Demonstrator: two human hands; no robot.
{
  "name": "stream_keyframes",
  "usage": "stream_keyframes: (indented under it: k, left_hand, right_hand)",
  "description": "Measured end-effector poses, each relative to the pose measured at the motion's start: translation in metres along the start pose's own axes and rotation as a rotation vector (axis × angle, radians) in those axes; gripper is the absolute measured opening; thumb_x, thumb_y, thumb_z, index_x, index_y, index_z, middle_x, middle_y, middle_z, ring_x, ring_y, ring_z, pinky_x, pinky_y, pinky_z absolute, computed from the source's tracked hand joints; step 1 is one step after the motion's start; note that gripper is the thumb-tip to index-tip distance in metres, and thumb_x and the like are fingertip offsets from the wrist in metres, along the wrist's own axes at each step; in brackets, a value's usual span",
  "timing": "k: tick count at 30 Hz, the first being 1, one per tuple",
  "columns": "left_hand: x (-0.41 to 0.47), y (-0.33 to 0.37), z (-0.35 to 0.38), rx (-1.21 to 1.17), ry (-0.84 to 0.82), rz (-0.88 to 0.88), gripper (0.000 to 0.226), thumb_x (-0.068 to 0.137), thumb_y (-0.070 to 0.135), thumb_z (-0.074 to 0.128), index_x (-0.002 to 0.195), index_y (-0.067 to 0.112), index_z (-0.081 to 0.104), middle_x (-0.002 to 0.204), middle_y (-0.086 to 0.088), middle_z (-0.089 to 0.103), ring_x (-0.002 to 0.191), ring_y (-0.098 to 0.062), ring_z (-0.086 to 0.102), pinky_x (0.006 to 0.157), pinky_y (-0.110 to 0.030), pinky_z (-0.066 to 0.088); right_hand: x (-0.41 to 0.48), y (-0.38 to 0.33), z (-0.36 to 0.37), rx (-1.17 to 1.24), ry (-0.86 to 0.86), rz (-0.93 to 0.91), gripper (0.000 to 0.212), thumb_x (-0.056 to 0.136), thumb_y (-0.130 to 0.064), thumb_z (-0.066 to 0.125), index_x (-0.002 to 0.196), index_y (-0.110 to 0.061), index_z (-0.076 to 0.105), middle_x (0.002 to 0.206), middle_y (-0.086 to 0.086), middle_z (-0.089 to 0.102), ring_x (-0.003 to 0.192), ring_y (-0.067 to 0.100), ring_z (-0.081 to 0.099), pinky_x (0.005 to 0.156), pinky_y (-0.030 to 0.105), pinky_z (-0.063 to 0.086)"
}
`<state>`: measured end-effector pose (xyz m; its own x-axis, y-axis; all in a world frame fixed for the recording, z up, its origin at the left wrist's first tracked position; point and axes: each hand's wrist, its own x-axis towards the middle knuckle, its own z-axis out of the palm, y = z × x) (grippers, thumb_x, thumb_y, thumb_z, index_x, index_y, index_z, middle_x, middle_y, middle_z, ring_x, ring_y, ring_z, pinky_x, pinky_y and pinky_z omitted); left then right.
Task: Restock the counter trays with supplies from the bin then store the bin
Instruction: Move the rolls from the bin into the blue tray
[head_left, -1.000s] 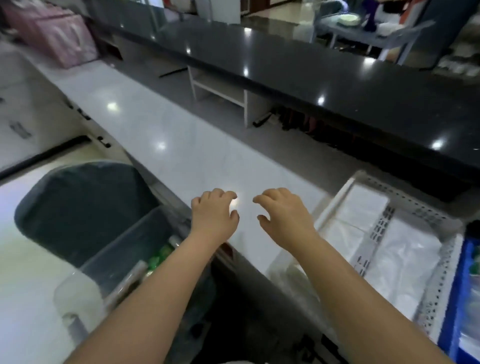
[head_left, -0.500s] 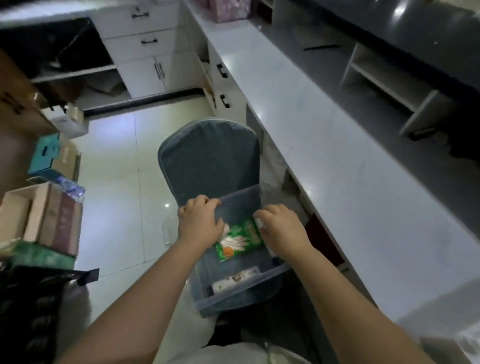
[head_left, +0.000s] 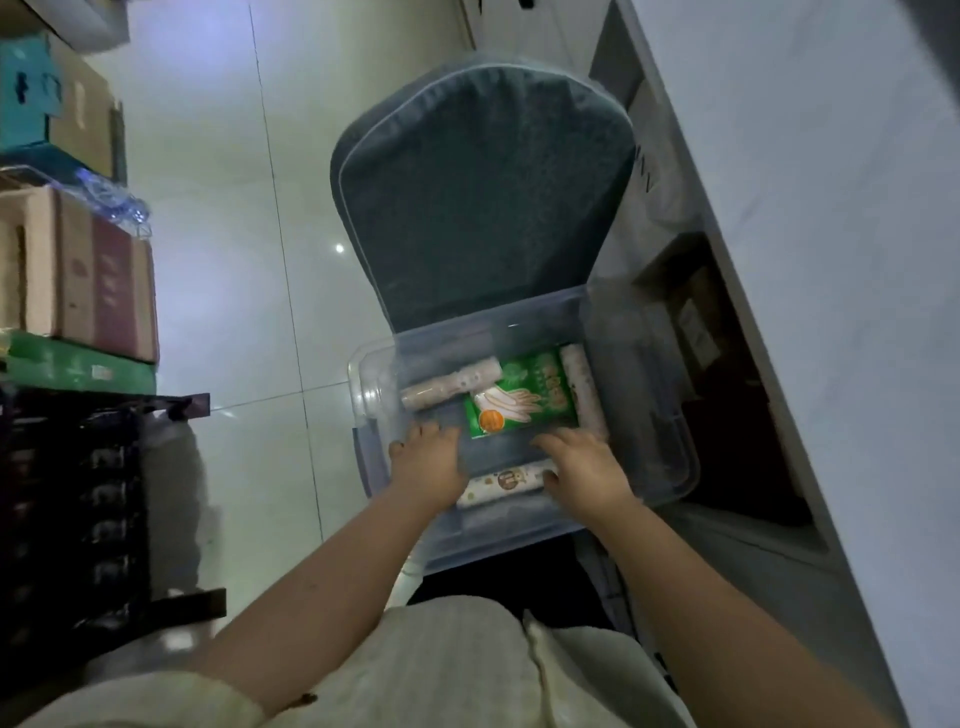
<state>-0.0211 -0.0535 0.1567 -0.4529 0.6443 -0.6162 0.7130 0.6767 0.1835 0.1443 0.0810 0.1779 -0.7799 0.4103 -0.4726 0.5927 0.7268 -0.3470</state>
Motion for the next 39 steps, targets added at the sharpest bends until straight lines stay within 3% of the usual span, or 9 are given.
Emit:
stream_keyframes:
  k: [4,6,12,16,21,24,29,34,39]
  left_hand:
    - [0.033,-0.002,0.039,-0.058,0.041,-0.092,0.053,0.081,0.025,0.054,0.131,0.018,0.042,0.126,-0.012,0.050,0.113,-0.033,0.045,0.089,-0.044,0.036]
    - [0.052,-0.003,0.060,-0.077,0.072,-0.138,0.062,0.078,0.026,0.057,0.136,0.015,0.038,0.125,-0.014,0.051,0.110,-0.035,0.047,0.087,-0.043,0.037]
    - [0.118,-0.013,0.104,-0.099,0.163,-0.171,0.080,0.073,0.029,0.069,0.143,0.017,0.032,0.137,-0.014,0.045,0.117,-0.035,0.046,0.087,-0.043,0.042]
    - [0.160,-0.025,0.120,-0.087,0.215,-0.160,0.076,0.077,0.018,0.062,0.146,0.013,0.029,0.149,-0.017,0.033,0.132,-0.037,0.033,0.098,-0.049,0.035]
    - [0.196,-0.036,0.127,-0.052,0.221,-0.142,0.076,0.078,0.016,0.059,0.146,0.019,0.026,0.148,-0.016,0.031,0.134,-0.035,0.028,0.107,-0.054,0.023]
    - [0.207,-0.040,0.132,-0.056,0.249,-0.157,0.071,0.080,0.021,0.061,0.144,0.021,0.029,0.144,-0.014,0.035,0.134,-0.033,0.028,0.112,-0.058,0.012]
    - [0.213,-0.039,0.132,-0.091,0.286,-0.195,0.054,0.087,0.021,0.054,0.139,0.020,0.039,0.133,-0.017,0.042,0.122,-0.038,0.036,0.109,-0.052,0.021]
    - [0.205,-0.039,0.129,-0.159,0.243,-0.169,0.050,0.086,0.021,0.057,0.135,0.019,0.046,0.130,-0.019,0.043,0.119,-0.039,0.038,0.107,-0.053,0.027]
    - [0.181,-0.026,0.111,-0.099,0.301,-0.119,0.048,0.080,0.022,0.062,0.127,0.020,0.053,0.123,-0.014,0.052,0.113,-0.036,0.045,0.099,-0.049,0.030]
  right_hand:
    - [0.029,0.022,0.036,-0.046,-0.160,-0.058,0.043,0.083,-0.022,0.057,0.126,-0.018,0.054,0.127,0.005,0.053,0.118,0.029,0.044,0.092,0.039,0.039]
    - [0.048,0.031,0.057,-0.035,-0.182,-0.124,0.041,0.083,-0.023,0.058,0.124,-0.017,0.055,0.126,0.006,0.054,0.119,0.029,0.044,0.091,0.038,0.038]
    - [0.115,0.050,0.123,-0.077,-0.295,-0.238,0.039,0.087,-0.031,0.059,0.123,-0.016,0.055,0.120,0.011,0.055,0.112,0.033,0.045,0.087,0.040,0.038]
    - [0.142,0.064,0.163,-0.055,-0.335,-0.321,0.046,0.085,-0.033,0.062,0.128,-0.020,0.054,0.129,0.008,0.052,0.119,0.030,0.041,0.094,0.038,0.032]
    - [0.153,0.068,0.192,-0.100,-0.418,-0.375,0.051,0.084,-0.039,0.061,0.131,-0.021,0.050,0.127,0.009,0.051,0.119,0.032,0.040,0.096,0.041,0.030]
    - [0.152,0.070,0.205,-0.135,-0.460,-0.362,0.055,0.086,-0.043,0.057,0.134,-0.020,0.045,0.131,0.008,0.048,0.119,0.030,0.040,0.098,0.042,0.031]
    - [0.151,0.071,0.213,-0.162,-0.551,-0.288,0.059,0.086,-0.038,0.057,0.138,-0.016,0.038,0.136,0.008,0.044,0.123,0.029,0.037,0.101,0.042,0.030]
    - [0.150,0.069,0.215,-0.140,-0.585,-0.272,0.053,0.091,-0.032,0.053,0.138,-0.014,0.038,0.137,0.010,0.040,0.124,0.030,0.037,0.098,0.041,0.034]
    - [0.152,0.074,0.175,-0.067,-0.482,-0.305,0.054,0.087,-0.034,0.061,0.136,-0.017,0.042,0.131,0.008,0.045,0.117,0.028,0.044,0.088,0.036,0.038]
